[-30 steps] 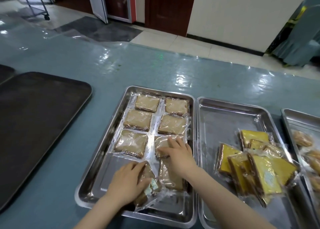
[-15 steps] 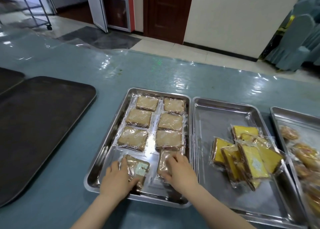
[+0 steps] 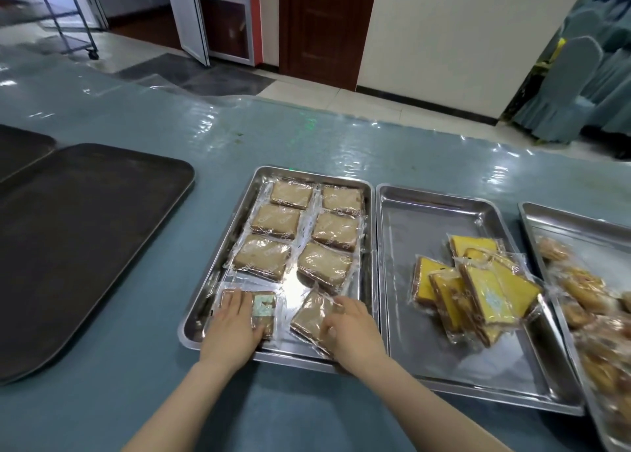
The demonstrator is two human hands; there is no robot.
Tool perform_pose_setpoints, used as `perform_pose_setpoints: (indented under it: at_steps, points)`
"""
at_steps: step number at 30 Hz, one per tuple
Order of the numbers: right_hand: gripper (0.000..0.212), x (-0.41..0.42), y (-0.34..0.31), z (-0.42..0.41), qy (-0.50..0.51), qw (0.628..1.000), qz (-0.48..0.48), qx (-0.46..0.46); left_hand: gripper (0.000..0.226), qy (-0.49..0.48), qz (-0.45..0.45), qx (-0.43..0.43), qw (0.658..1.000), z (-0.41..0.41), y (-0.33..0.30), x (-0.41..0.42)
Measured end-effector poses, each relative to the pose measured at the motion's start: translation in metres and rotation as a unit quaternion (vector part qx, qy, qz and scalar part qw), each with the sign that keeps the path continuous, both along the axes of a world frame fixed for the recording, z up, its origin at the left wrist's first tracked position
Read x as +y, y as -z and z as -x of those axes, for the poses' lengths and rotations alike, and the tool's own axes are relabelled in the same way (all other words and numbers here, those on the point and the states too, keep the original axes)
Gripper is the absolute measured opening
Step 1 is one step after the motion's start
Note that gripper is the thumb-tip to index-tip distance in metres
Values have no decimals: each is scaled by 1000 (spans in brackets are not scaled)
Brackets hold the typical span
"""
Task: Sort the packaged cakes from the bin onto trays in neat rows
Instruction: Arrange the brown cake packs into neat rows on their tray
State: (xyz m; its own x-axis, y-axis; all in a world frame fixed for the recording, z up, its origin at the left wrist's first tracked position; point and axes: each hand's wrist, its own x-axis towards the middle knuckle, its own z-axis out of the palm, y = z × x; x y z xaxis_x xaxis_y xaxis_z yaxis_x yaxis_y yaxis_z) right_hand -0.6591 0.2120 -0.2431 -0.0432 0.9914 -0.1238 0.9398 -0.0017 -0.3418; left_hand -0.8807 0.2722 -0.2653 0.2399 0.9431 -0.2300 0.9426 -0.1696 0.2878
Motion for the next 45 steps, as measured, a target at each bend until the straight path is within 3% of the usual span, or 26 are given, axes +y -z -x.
perform_pose_setpoints:
  at_steps: [5, 8, 11, 16, 21, 24, 30, 36, 45]
  points:
    - [7, -6, 9, 9, 2, 1000, 3, 21, 69, 10, 10, -8, 1000, 3, 0, 0]
    - [27, -3, 15, 6, -57, 997, 23, 40, 69, 7, 6, -18, 1000, 5, 0, -1]
    - [20, -2, 19, 5, -40, 997, 9, 68, 71, 0, 6, -34, 999, 6, 1, -1]
    - [50, 20, 25, 8, 20, 998, -16, 59, 88, 11, -20, -68, 997, 3, -1, 10]
    - [78, 54, 33, 10, -17, 999, 40, -15, 113, 94, -15, 0, 995, -6, -5, 49]
    - [85, 60, 36, 2, -23, 998, 45, -40, 116, 124, 13, 50, 991, -7, 4, 61]
    - [80, 60, 33, -11, -7, 999, 20, -36, 106, 156, 6, 60, 986, -15, 17, 62]
    - [58, 74, 34, -10, 10, 999, -34, -24, 105, 168, 7, 48, 985, -17, 18, 68]
    - [54, 72, 31, -5, 48, 997, -53, 16, 98, 155, -36, -48, 986, -20, 2, 65]
